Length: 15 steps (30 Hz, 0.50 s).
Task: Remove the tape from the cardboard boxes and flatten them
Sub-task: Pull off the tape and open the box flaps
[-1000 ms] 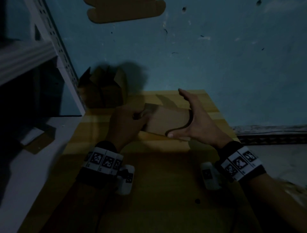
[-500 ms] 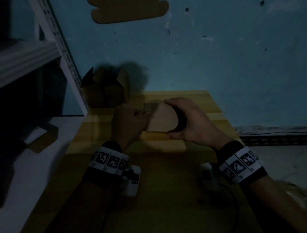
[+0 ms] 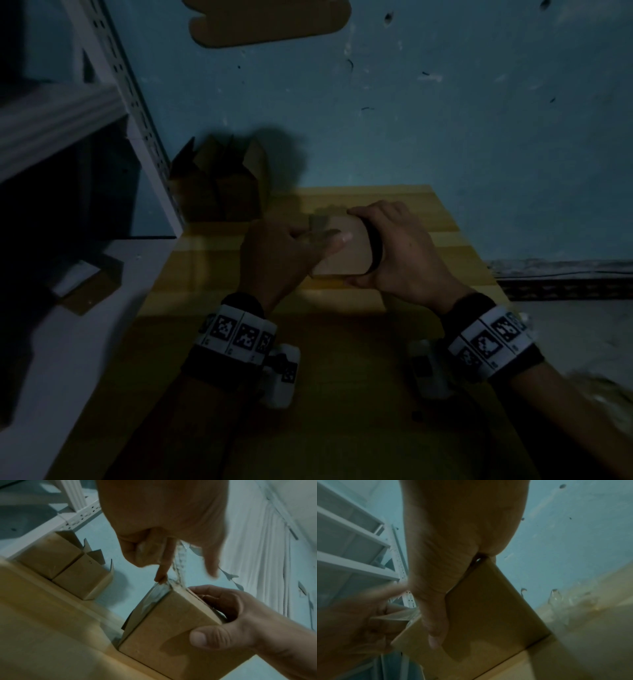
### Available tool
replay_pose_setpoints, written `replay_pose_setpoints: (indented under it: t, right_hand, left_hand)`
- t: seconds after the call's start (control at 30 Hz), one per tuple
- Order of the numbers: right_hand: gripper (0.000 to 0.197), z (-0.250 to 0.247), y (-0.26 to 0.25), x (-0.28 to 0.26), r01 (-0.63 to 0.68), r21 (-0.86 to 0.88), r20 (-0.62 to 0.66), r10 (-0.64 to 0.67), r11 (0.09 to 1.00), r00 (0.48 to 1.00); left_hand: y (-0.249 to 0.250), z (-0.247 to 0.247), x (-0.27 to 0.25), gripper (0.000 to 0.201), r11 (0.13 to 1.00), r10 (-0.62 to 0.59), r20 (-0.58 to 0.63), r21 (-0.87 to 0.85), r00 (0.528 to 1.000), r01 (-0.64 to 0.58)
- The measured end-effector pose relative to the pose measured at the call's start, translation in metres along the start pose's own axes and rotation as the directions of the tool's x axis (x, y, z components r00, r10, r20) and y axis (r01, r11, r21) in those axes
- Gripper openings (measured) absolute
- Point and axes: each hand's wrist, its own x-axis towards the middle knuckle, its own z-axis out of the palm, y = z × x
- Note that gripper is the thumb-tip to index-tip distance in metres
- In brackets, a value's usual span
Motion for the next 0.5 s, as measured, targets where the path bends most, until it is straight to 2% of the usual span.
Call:
replay_pose_setpoints:
  t: [0.13, 0.23, 0.33, 0.5]
  right_hand:
    - [0.099, 0.000, -0.002, 0.000, 0.010, 0.029, -0.015, -0.010, 1.000, 1.000]
    - [0.095, 0.000, -0.001, -0.001, 0.016, 0.051, -0.006, -0.015, 0.999, 1.000]
    - [0.095, 0.001, 0.002, -0.001, 0.018, 0.064, -0.007, -0.018, 0.998, 1.000]
    - [0.093, 0.001, 0.006, -0.002, 0.030, 0.118, -0.013, -0.029, 0.993, 1.000]
  left_hand:
    - [-0.002, -0.001, 0.000, 0.062, 0.985, -0.115, -0.025, 0.123, 0.993, 0.117]
    - [-0.005, 0.000, 0.000, 0.064, 0.981, -0.081, 0.035, 0.179, 0.996, 0.074]
    - [-0.011, -0.003, 0.004, 0.063, 0.991, -0.024, 0.124, 0.132, 0.992, 0.007]
    - [-0.014, -0.008, 0.007, 0.052, 1.000, -0.020, 0.211, 0.024, 0.977, 0.015]
